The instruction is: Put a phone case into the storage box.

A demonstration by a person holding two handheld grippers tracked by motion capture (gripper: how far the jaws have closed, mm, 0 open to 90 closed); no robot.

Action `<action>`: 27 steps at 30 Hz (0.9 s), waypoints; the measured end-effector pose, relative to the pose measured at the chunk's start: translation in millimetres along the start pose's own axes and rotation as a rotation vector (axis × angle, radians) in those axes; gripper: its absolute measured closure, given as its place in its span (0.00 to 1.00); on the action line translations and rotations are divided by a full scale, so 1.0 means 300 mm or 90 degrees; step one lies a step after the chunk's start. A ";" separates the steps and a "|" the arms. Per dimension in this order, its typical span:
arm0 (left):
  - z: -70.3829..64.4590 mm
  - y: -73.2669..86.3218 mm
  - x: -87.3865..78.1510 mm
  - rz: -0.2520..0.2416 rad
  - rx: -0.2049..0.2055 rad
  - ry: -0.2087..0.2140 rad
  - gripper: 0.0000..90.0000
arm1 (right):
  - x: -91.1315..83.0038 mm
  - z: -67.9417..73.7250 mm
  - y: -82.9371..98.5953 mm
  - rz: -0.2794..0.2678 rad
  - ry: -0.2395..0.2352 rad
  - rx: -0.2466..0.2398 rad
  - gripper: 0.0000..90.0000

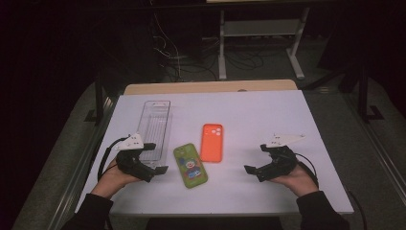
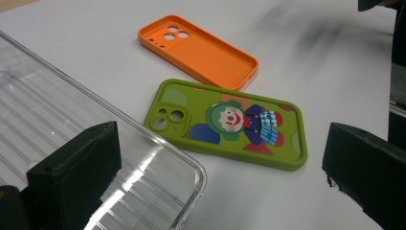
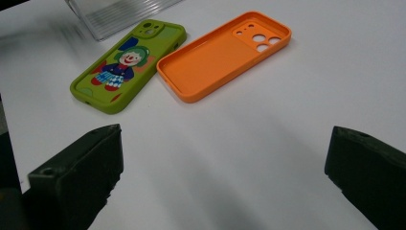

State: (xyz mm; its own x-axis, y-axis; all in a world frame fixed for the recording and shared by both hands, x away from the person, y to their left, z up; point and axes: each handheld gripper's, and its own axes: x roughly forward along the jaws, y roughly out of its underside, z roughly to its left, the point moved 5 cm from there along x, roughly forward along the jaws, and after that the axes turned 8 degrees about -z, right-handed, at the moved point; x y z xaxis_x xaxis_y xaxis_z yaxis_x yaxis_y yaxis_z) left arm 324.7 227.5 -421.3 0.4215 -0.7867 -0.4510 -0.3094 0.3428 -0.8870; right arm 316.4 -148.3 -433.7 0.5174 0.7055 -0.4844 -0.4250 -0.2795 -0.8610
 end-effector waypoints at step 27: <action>-0.006 0.005 -0.003 0.000 -0.005 -0.005 0.00 | 0.178 0.055 -0.160 0.030 -0.015 0.006 0.11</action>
State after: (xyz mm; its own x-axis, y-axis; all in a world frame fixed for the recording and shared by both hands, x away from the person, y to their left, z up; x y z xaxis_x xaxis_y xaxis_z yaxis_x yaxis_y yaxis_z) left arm 322.4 227.8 -421.9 0.4278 -0.7826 -0.4523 -0.3167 0.3390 -0.8859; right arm 352.1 -86.5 -415.6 0.4783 0.7069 -0.5210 -0.4564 -0.3068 -0.8352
